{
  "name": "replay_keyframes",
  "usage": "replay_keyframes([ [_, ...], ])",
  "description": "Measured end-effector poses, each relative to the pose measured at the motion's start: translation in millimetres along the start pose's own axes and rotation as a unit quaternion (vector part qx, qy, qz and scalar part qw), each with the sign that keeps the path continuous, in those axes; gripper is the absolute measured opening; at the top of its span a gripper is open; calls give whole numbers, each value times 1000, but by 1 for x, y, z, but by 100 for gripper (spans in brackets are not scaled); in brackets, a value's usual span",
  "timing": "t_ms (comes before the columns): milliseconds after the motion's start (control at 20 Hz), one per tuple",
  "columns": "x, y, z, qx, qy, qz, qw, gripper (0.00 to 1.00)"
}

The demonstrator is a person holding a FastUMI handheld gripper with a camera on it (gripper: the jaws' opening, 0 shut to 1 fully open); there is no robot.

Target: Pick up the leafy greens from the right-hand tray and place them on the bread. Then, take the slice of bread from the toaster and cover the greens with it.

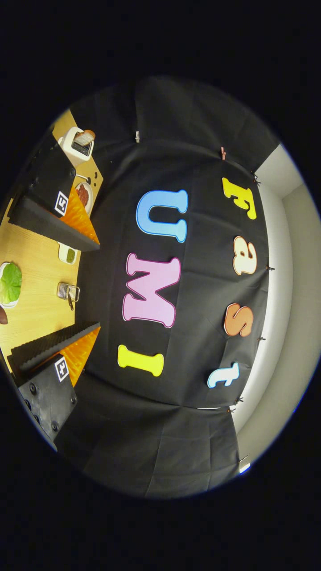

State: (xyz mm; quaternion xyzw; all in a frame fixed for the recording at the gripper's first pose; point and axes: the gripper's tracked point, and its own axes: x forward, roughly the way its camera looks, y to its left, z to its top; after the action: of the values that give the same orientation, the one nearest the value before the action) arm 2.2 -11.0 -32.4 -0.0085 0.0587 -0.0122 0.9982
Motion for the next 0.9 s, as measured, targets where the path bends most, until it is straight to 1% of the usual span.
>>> replay_keyframes([
  [100,1,0,-8,-4,6,30,1000,97],
  [200,1,1,-28,0,21,71,997,97],
  [350,-1,-1,-74,9,58,126,990,97],
  [450,-6,-4,-115,9,89,152,984,97],
  [600,-9,-8,-182,-11,139,172,975,97],
  [750,-12,-7,-249,-45,190,190,962,96],
  [850,-14,-4,-289,-49,224,198,953,93],
  [900,-12,-4,-308,-47,240,198,949,90],
])
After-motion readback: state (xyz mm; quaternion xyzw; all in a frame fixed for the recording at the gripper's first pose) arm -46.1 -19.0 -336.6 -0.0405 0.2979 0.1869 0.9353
